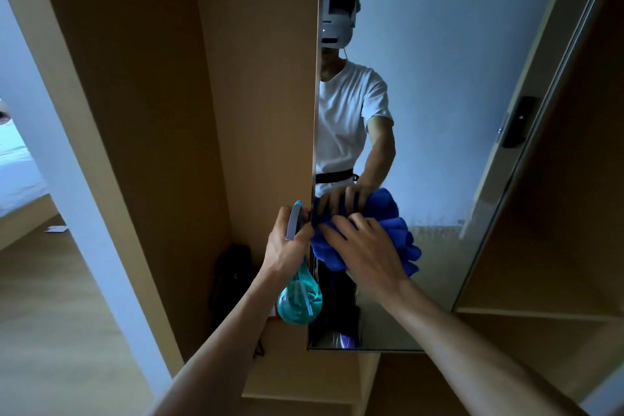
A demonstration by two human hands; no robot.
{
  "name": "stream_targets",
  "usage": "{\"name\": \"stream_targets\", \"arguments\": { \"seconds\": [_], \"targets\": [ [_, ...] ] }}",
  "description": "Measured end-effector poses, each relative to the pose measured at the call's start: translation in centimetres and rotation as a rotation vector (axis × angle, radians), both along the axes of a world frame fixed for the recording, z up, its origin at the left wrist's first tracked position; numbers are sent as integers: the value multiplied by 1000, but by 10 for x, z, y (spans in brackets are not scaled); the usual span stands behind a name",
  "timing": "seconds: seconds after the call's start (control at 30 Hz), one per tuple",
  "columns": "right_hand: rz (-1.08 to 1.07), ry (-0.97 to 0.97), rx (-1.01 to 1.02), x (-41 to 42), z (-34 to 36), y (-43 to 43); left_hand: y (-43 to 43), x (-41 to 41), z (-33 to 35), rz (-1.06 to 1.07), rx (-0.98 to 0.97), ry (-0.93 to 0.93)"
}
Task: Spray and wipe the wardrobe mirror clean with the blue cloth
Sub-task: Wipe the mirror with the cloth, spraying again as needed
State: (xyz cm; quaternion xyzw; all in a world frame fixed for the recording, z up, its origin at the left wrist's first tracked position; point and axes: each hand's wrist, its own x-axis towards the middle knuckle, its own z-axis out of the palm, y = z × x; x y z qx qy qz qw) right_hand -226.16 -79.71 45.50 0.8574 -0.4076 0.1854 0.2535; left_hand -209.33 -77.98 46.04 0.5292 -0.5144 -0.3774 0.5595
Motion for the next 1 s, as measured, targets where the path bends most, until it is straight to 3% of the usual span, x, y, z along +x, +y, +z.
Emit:
{"name": "stream_targets", "arguments": {
  "seconds": [0.17, 0.33, 0.73, 1.0],
  "targets": [
    [-17, -140, -92, -10, 57, -4, 2, -2, -4, 16, 2, -26],
    [-30, -151, -170, -26, 98, -6, 1, -6, -13, 56, -7, -91],
    [0, 37, 2, -40, -3, -8, 2, -29, -15, 159, 31, -115],
    [61, -67, -25, -60, 39, -16, 6, -45, -12, 229, 17, -222]
  ]
}}
